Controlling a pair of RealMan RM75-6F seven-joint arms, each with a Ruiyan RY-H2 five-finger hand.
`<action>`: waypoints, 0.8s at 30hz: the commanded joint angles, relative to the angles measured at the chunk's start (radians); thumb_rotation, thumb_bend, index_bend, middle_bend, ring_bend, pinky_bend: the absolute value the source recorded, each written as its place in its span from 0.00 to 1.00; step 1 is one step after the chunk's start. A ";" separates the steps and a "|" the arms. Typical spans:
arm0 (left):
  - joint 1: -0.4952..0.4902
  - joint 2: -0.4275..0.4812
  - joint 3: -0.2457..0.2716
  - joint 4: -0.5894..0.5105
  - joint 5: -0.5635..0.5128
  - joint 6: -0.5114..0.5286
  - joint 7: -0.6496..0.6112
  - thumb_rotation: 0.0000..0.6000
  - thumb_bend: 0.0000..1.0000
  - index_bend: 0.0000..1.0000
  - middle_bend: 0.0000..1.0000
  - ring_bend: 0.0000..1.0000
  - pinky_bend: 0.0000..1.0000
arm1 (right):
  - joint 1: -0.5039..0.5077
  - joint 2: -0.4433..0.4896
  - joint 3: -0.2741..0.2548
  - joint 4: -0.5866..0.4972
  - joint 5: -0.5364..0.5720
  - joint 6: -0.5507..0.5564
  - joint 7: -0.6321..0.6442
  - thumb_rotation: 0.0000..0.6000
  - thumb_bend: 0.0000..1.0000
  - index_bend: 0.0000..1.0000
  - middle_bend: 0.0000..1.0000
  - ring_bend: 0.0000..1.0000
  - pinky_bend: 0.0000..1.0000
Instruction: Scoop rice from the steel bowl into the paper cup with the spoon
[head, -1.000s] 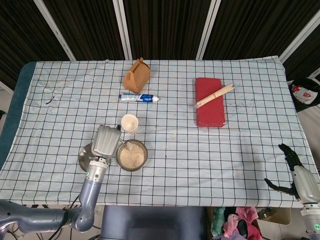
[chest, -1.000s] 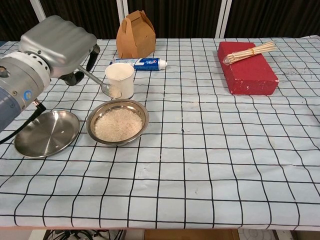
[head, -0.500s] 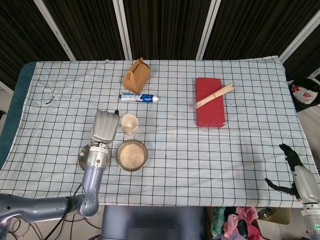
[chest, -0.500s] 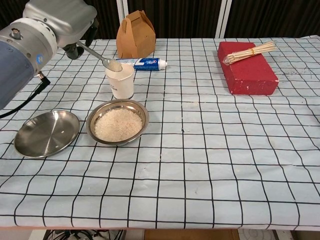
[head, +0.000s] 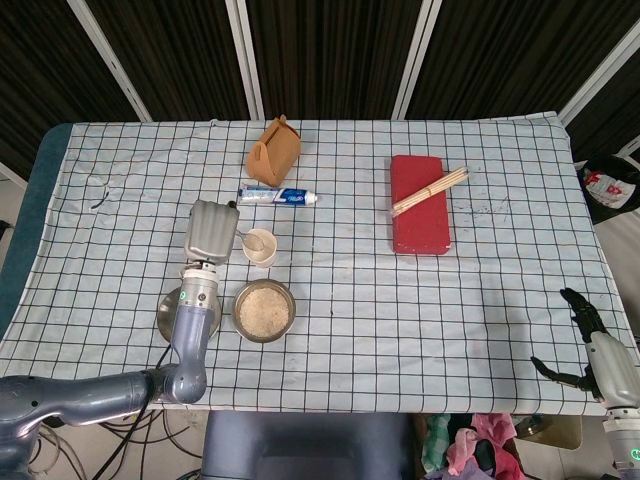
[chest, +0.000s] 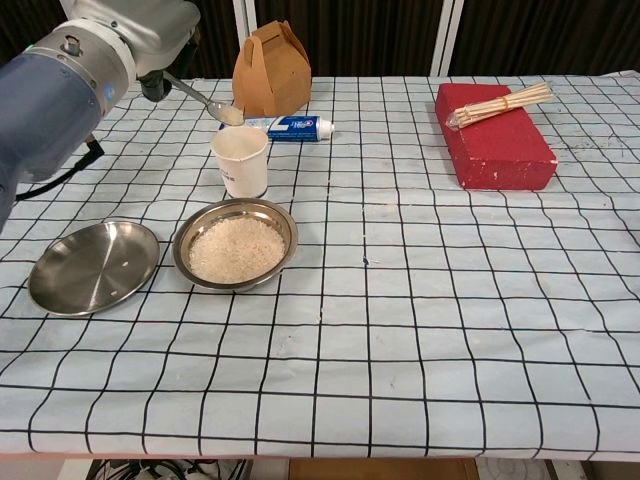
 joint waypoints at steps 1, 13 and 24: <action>-0.016 -0.010 0.006 0.043 -0.012 -0.025 -0.007 1.00 0.46 0.76 1.00 1.00 1.00 | -0.001 0.000 0.001 -0.001 0.001 0.001 0.000 1.00 0.16 0.00 0.00 0.00 0.18; -0.075 -0.021 0.078 0.159 -0.009 -0.092 0.103 1.00 0.46 0.76 1.00 1.00 1.00 | -0.001 0.002 0.004 -0.003 0.005 -0.001 0.009 1.00 0.16 0.00 0.00 0.00 0.18; -0.157 -0.040 0.171 0.250 0.080 -0.156 0.233 1.00 0.46 0.76 1.00 1.00 1.00 | -0.003 0.004 0.004 -0.003 0.002 0.001 0.016 1.00 0.16 0.00 0.00 0.00 0.18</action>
